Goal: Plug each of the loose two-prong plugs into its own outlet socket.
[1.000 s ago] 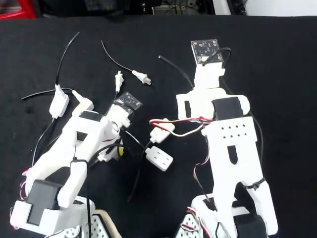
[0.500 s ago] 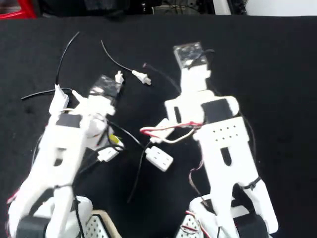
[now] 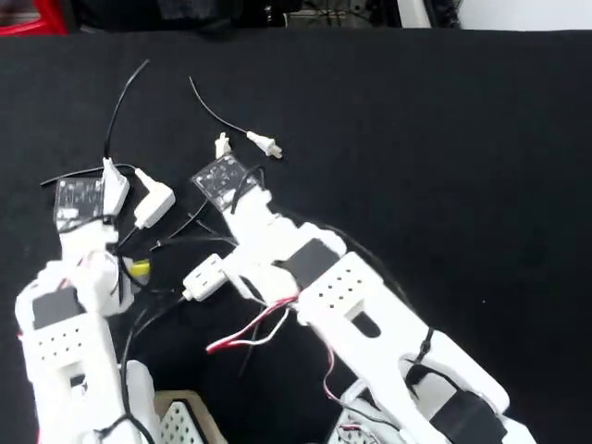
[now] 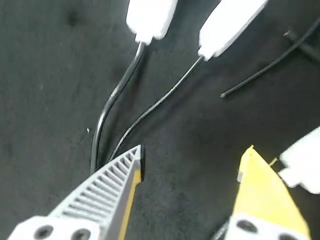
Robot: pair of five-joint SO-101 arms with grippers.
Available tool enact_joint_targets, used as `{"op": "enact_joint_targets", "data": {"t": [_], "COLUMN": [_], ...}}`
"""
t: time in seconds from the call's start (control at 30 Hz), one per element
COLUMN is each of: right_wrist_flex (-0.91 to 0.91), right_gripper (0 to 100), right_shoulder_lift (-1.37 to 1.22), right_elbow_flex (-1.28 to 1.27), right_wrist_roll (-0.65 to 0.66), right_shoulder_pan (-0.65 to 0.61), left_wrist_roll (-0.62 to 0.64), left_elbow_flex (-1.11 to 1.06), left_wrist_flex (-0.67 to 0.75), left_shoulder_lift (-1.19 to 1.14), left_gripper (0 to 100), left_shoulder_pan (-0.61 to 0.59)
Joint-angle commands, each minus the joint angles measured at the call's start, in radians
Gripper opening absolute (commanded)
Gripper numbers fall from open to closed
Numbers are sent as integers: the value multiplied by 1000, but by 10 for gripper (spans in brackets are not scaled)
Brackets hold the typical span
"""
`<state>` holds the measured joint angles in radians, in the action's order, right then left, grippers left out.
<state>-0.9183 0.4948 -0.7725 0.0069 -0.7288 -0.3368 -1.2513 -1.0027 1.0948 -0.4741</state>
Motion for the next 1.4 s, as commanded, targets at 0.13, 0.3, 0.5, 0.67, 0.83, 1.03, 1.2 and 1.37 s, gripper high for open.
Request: {"op": "enact_joint_targets", "data": {"t": [0.13,0.3,0.5,0.67,0.83,1.03,1.2,1.37], "right_wrist_flex": [170,219,224,222,230,222,230,241], "right_gripper": [12,12,12,12,12,12,12,12], "right_shoulder_lift": [-142,-249,-252,-211,-200,-159,-148,-189], "right_elbow_flex": [-2,41,54,54,54,61,61,101], "right_wrist_roll": [-35,-32,-31,-31,-28,-5,-3,-5], "right_shoulder_pan": [-81,-78,-75,-75,-77,-41,-48,-49], "left_wrist_roll": [6,6,6,-37,-100,-106,-106,-107], "left_elbow_flex": [-188,-260,-340,-384,-427,-432,-432,-433], "left_wrist_flex": [126,92,54,-21,-54,-57,-57,-57], "left_shoulder_lift": [187,327,509,643,735,724,724,724], "left_gripper": [306,306,306,306,306,306,306,306], "left_shoulder_pan": [-30,-30,-22,-22,-21,33,30,30]}}
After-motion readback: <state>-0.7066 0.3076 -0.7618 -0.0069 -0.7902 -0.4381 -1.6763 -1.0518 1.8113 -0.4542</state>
